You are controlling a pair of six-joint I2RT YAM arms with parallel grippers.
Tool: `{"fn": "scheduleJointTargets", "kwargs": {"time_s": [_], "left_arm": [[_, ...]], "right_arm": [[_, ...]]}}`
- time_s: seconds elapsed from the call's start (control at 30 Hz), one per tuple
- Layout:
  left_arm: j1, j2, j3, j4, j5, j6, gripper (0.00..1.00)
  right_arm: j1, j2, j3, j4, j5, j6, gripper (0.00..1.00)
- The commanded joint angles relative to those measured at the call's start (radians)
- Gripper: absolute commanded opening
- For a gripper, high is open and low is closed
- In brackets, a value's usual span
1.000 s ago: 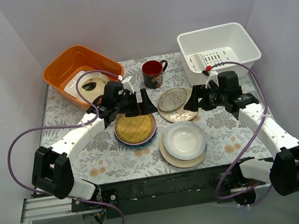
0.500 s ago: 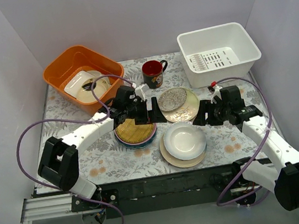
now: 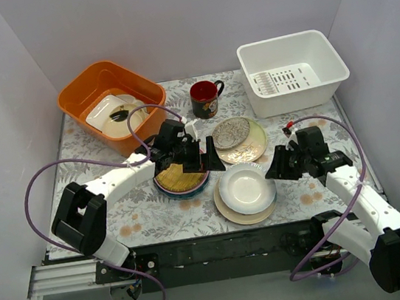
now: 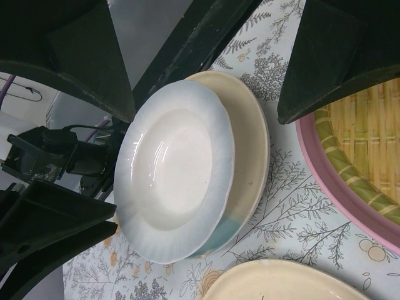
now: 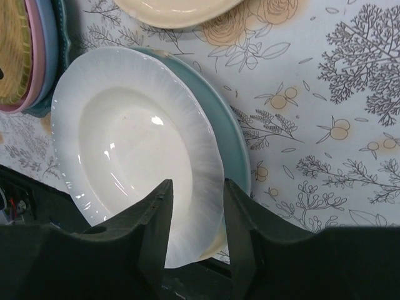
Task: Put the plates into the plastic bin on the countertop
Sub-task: Pick up the plate at the center of the board.
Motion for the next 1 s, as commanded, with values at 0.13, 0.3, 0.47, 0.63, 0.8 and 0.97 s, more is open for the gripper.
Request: {"fn": "scheduleJointTargets", "kwargs": {"time_s": [0.13, 0.3, 0.47, 0.63, 0.8, 0.97], "left_arm": [[-0.012, 0.003, -0.006, 0.011, 0.018, -0.007, 0.98], [-0.023, 0.012, -0.002, 0.017, 0.038, -0.012, 0.98], [-0.034, 0.026, -0.005, 0.019, 0.038, -0.016, 0.98], [-0.035, 0.032, -0.009, 0.019, 0.041, -0.020, 0.98], [-0.039, 0.043, -0.009, 0.020, 0.047, -0.021, 0.98], [-0.048, 0.067, -0.008, 0.020, 0.051, -0.026, 0.98]], "right_arm": [[-0.017, -0.032, -0.043, 0.005, -0.016, 0.029, 0.45], [-0.023, -0.035, -0.071, 0.029, -0.051, 0.039, 0.44], [-0.028, -0.037, -0.103, 0.061, -0.087, 0.056, 0.43], [-0.034, -0.060, -0.138, 0.078, -0.096, 0.071, 0.41], [-0.037, -0.087, -0.172, 0.118, -0.145, 0.098, 0.40], [-0.039, -0.095, -0.218, 0.163, -0.179, 0.132, 0.37]]}}
